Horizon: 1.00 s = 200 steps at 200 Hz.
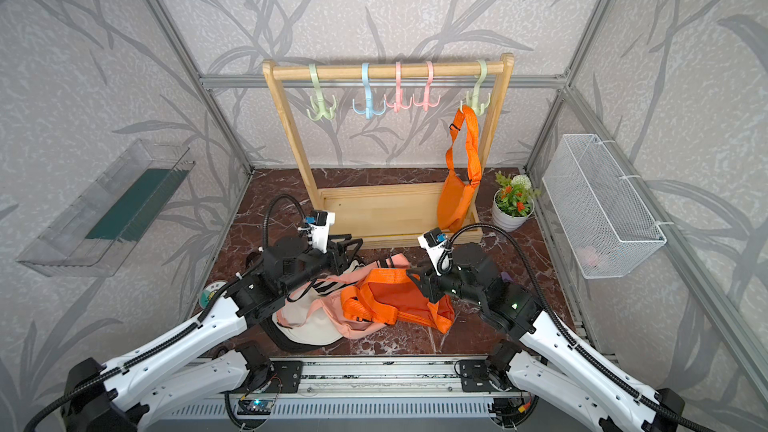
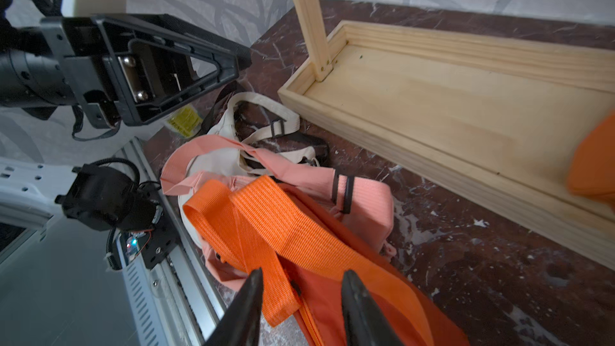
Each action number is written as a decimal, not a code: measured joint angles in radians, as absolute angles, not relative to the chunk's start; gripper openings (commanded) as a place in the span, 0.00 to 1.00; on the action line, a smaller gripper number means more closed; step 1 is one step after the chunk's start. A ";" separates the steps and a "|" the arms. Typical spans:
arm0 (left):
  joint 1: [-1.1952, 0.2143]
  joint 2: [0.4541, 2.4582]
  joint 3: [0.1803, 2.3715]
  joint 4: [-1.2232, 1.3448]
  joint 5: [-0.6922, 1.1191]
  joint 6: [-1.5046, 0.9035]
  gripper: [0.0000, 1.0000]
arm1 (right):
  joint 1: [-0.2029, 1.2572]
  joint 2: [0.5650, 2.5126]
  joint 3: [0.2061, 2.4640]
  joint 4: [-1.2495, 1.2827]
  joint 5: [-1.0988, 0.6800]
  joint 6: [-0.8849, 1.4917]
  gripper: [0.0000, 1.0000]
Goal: Take the bag off the hook
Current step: Adjust the bag at the bag, then pick up the bag from the hook.
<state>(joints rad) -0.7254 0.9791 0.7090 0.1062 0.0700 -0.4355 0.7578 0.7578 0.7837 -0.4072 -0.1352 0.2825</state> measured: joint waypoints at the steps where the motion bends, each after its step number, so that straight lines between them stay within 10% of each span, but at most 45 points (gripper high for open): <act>1: -0.726 0.987 0.715 0.111 0.069 -0.435 0.49 | 0.758 0.758 0.786 -0.408 -0.131 0.282 0.41; 85: -0.725 1.399 1.084 0.323 0.054 -0.338 0.49 | 0.716 1.012 1.154 -0.462 0.208 0.149 0.45; 200: -0.724 1.858 1.485 0.442 0.290 -0.409 0.50 | 0.268 1.196 1.478 -0.461 0.109 0.055 0.51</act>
<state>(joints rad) -0.7242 1.8580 1.4849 0.4423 0.2901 -0.4091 0.2684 1.1961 1.4780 -0.4606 0.1093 0.0547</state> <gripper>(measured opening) 0.490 0.507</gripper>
